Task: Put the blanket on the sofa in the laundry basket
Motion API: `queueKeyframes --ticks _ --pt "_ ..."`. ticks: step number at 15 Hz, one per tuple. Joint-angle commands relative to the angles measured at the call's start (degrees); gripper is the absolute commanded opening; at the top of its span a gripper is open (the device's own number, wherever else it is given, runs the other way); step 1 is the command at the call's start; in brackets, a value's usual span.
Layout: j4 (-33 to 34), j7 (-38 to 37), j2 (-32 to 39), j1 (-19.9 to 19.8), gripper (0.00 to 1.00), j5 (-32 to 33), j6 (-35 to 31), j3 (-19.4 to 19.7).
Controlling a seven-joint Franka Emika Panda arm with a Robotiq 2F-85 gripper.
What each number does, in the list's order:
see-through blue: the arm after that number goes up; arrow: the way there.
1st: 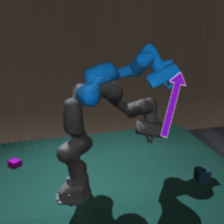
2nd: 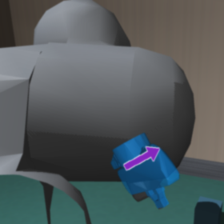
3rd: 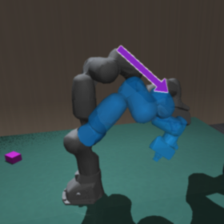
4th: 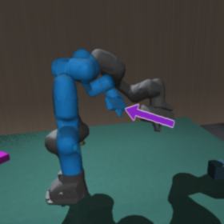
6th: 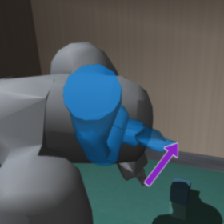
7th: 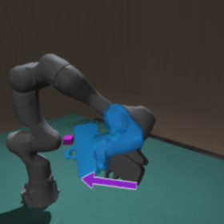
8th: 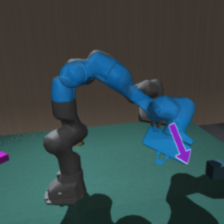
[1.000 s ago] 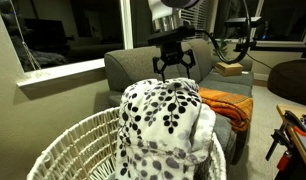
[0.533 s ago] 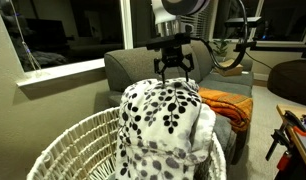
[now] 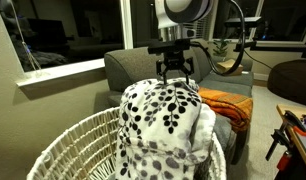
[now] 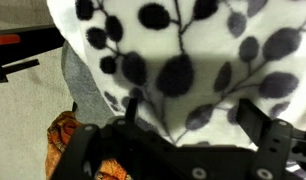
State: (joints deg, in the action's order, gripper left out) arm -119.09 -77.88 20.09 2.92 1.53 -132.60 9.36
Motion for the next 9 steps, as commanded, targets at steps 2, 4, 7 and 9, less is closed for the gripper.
queueKeyframes --ticks 2,4,7,9 --pt "-2.25 -1.46 -0.73 -0.67 1.0 -0.49 -1.88 -0.24" --pt "-2.43 -1.45 -0.62 -0.63 1.0 -0.5 -1.72 -0.29" --pt "-2.73 -1.4 -0.47 -0.62 1.0 -0.54 -1.67 -0.33" --pt "-2.85 -1.33 -0.4 -0.63 0.74 -0.53 -1.62 -0.33"
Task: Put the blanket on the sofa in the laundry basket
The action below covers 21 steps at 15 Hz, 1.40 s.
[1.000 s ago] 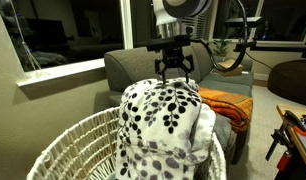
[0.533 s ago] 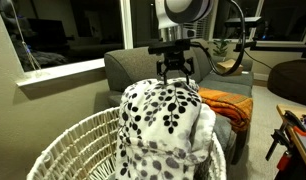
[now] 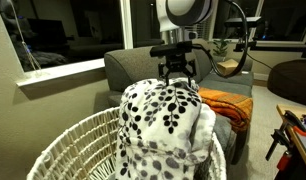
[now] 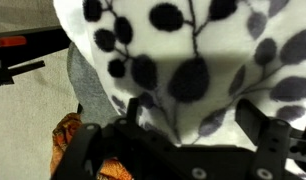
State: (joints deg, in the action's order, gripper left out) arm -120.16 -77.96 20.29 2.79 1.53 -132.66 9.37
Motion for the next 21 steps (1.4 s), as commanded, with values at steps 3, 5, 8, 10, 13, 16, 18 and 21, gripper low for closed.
queueKeyframes --ticks 3,5,8,10,13,16,18,21 --pt "-1.94 -1.32 -0.63 -0.43 0.54 -0.41 -1.54 -0.32" --pt "-2.0 -1.32 -0.64 -0.4 0.41 -0.38 -1.51 -0.34" --pt "-2.1 -1.28 -0.96 -0.3 0.2 -0.2 -1.27 -0.35" --pt "-2.07 -1.25 -1.33 -0.1 0.08 0.1 -0.85 -0.39" --pt "-1.52 -0.69 -1.96 0.32 0.01 0.72 0.56 -0.72" --pt "-0.55 -0.43 -2.41 1.2 0.02 1.92 2.46 -1.3" --pt "0.34 0.86 -2.46 1.88 0.03 2.71 4.09 -2.36" --pt "1.52 2.54 -2.52 3.23 0.03 4.0 7.14 -4.25"
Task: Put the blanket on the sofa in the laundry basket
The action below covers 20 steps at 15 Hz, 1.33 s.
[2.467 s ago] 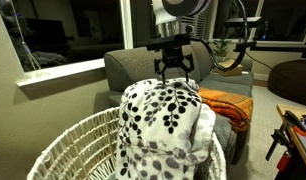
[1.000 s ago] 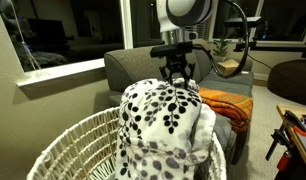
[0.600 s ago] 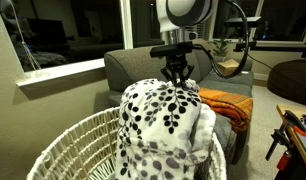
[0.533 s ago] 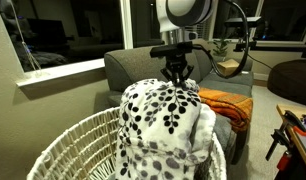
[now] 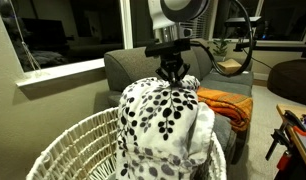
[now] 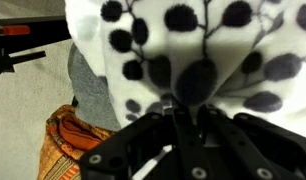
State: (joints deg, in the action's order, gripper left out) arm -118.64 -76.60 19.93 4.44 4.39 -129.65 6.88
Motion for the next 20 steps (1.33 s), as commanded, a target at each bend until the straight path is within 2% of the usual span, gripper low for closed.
queueKeyframes --ticks 1,11,20 --pt "0.46 1.79 -2.19 1.89 0.03 1.5 5.08 -2.43" --pt "7.56 13.74 0.15 5.55 0.03 2.07 12.56 -8.54" --pt "12.75 25.48 5.57 8.02 0.03 2.0 17.47 -10.46"
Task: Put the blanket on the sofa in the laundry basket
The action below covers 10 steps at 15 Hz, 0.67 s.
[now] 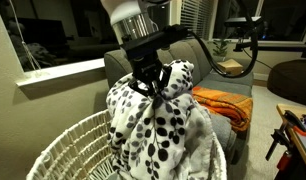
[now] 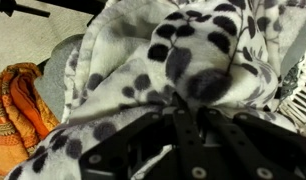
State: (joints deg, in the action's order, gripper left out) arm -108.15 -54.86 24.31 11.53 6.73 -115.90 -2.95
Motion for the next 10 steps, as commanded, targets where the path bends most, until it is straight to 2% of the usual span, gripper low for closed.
queueKeyframes --ticks 1,10 --pt "2.7 4.6 1.73 1.3 0.03 -0.24 4.13 -0.61" --pt "2.85 9.95 1.55 3.75 0.03 -0.68 6.0 -1.52"
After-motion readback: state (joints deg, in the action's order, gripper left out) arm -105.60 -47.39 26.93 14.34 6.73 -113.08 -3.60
